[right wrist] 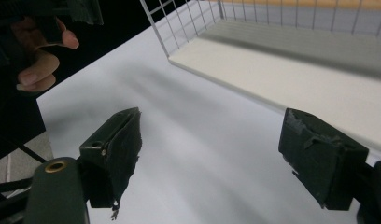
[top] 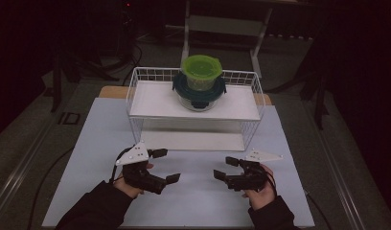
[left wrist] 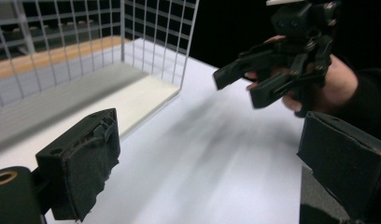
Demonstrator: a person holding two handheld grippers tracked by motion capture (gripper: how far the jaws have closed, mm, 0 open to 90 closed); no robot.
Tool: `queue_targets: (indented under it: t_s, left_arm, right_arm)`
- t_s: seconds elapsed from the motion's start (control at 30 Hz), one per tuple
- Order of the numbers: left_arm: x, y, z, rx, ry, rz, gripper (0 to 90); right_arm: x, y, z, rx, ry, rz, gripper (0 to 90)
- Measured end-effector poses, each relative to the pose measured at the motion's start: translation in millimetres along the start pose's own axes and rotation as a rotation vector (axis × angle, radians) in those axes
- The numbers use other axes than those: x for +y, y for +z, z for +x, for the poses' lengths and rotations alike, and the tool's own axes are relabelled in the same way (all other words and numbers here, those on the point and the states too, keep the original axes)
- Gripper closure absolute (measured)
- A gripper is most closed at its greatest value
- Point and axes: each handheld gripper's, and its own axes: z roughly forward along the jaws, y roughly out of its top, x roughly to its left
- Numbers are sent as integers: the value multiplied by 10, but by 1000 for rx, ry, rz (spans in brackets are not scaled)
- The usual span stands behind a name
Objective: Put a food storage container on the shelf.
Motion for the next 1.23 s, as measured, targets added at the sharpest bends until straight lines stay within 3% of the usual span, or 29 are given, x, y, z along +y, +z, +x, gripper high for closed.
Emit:
queue_targets:
  t_s: [0.2, 0.43, 0.8, 1.23]
  left_arm:
    - [-219, -5, 55, 23, -11, 27, 50]
    - [-457, 0, 90, 30, -19, 76, 49]
    - [-571, -138, 112, 51, -7, 81, 48]
    - [-630, -264, 130, 77, 2, 73, 46]
  right_arm:
    - [-153, -49, -70, -16, 26, 23, 204]
    - [-259, -164, -83, -37, 28, 14, 197]
    - [-409, -295, -141, -100, 25, 11, 194]
    - [-446, -306, -197, -105, 42, 4, 194]
